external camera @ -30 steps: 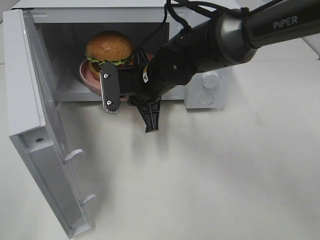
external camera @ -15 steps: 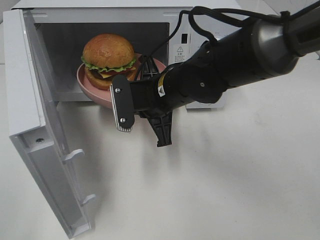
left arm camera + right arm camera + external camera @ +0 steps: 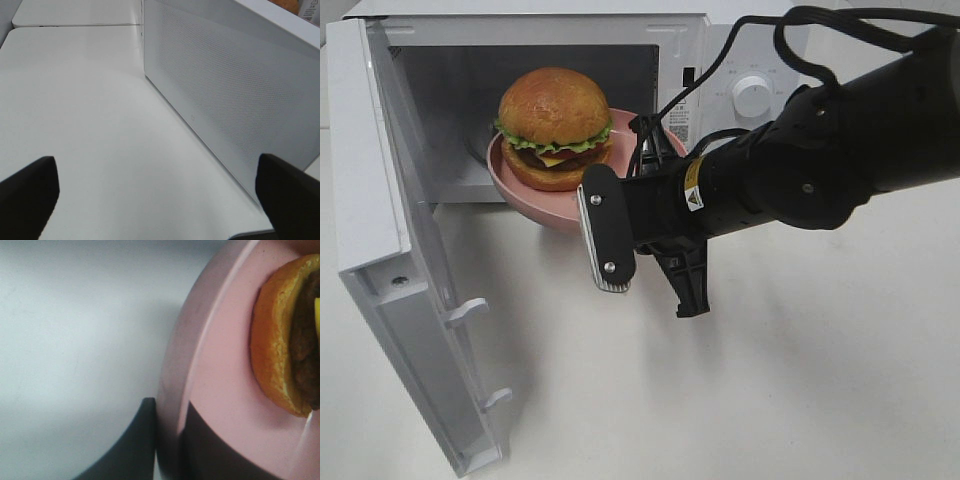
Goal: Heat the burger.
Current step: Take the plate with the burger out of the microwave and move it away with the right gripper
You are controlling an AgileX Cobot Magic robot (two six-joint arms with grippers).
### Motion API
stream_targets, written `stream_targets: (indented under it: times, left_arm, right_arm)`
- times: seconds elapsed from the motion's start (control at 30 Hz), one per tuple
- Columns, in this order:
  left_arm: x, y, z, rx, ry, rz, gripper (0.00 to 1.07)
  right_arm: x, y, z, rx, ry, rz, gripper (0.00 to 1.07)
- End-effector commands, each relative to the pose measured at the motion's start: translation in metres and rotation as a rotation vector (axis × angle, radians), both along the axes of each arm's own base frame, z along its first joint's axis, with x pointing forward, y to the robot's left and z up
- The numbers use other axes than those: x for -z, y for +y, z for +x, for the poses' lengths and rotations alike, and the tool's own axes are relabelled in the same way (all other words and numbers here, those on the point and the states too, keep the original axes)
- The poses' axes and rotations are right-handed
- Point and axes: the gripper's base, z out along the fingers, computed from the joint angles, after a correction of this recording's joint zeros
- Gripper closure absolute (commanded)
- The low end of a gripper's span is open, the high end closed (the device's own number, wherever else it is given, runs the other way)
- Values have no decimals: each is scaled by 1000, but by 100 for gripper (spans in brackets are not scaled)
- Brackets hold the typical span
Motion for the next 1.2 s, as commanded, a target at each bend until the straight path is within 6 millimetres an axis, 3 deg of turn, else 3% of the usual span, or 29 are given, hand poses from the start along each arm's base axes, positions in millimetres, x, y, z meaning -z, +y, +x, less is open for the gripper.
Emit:
stream_targets:
  times: [0.03,0.7,1.1,1.2]
  left_arm:
    - [1,0,-2,-4,-19,-6,6]
    - [1,0,-2,-4,-19,-6,6]
    - [1,0,-2,-4,-19,-6,6]
    - [1,0,-2,-4,-19,-6,6]
  right_arm:
    - [-17,-3,0,16,-52,76,107]
    - [-37,-47,-53,22,-59,72,107]
    - [-52,-86,-97,44,-70,57,107]
    - [-53,-88,-99,47,-72,56,107]
